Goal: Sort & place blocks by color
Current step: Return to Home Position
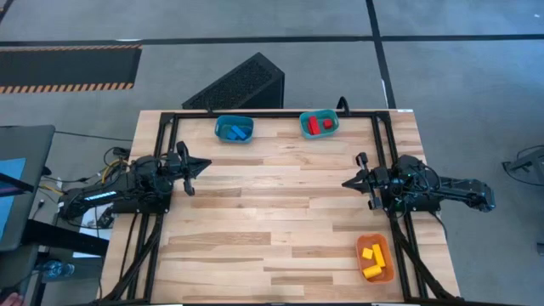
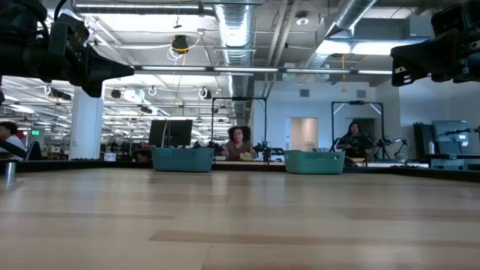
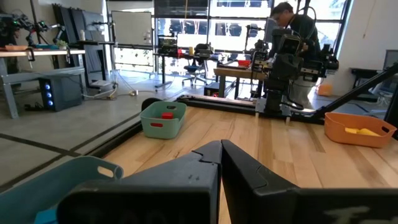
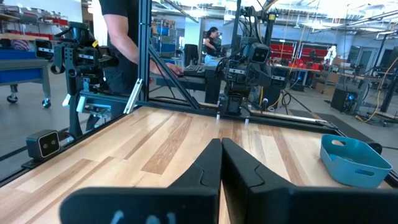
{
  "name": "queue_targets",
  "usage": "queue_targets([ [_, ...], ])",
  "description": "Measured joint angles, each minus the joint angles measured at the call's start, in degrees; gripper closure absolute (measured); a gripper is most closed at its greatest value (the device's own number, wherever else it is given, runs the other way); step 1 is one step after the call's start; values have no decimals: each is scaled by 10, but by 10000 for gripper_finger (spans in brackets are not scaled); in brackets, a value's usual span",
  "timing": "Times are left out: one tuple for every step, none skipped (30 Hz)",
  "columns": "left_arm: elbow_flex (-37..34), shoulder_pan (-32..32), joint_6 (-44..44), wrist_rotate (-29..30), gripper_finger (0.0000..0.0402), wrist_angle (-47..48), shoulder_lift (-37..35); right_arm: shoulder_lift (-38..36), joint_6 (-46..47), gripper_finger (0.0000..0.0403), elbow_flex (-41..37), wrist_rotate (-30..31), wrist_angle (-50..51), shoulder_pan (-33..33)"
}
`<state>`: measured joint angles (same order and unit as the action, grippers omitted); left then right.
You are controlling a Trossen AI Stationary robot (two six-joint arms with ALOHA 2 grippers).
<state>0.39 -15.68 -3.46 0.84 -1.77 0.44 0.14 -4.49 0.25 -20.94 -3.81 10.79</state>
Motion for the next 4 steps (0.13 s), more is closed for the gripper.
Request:
queue_targets([
  [0, 0, 0, 0, 401, 0, 0, 0, 0, 376, 0, 0, 0, 0],
  [0, 0, 0, 0, 401, 0, 0, 0, 0, 376, 0, 0, 0, 0],
  [0, 0, 0, 0, 401, 0, 0, 0, 0, 376, 0, 0, 0, 0],
  [0, 0, 0, 0, 401, 0, 0, 0, 0, 376, 0, 0, 0, 0],
])
